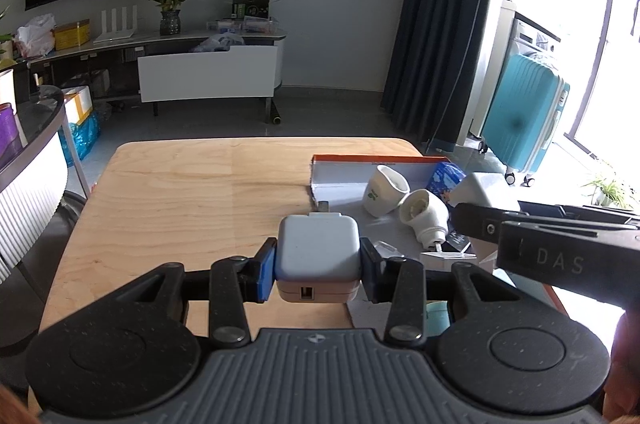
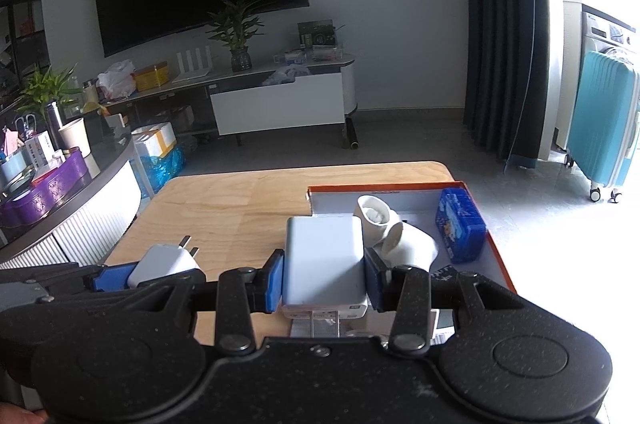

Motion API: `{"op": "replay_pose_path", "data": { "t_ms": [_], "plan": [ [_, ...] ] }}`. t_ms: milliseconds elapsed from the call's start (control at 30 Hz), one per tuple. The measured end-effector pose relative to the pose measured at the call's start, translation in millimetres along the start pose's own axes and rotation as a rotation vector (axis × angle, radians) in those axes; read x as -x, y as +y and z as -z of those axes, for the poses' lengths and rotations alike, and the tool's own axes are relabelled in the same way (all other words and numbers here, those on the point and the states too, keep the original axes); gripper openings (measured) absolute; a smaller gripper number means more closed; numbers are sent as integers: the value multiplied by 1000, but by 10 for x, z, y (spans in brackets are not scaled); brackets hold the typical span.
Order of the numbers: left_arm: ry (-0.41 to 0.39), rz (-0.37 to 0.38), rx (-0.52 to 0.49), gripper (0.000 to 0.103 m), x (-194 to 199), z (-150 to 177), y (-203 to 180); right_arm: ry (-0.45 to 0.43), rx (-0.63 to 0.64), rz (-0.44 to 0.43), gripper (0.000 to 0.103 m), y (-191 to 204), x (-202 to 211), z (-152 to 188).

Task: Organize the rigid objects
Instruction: 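Carry the white adapter with the right tool while the left tool carries its adapter to the tray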

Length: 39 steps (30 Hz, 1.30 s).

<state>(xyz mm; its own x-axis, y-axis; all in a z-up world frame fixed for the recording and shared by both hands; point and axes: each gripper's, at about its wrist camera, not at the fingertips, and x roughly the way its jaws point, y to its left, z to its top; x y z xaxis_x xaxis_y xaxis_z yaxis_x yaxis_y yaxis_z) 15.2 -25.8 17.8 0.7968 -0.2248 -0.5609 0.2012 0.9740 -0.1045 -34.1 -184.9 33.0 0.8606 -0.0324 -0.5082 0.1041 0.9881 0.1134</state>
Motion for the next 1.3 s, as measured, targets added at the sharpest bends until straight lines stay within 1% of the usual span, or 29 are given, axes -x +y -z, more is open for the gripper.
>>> {"op": "replay_pose_path", "data": {
  "t_ms": [667,1300],
  "plan": [
    [17,58,-47,42,-79,16,-264,-20,-35,61,50,-271,145,31],
    [44,106,-81,42,-222,12,-520,-26,-61,110,50,-519,145,15]
  ]
}}
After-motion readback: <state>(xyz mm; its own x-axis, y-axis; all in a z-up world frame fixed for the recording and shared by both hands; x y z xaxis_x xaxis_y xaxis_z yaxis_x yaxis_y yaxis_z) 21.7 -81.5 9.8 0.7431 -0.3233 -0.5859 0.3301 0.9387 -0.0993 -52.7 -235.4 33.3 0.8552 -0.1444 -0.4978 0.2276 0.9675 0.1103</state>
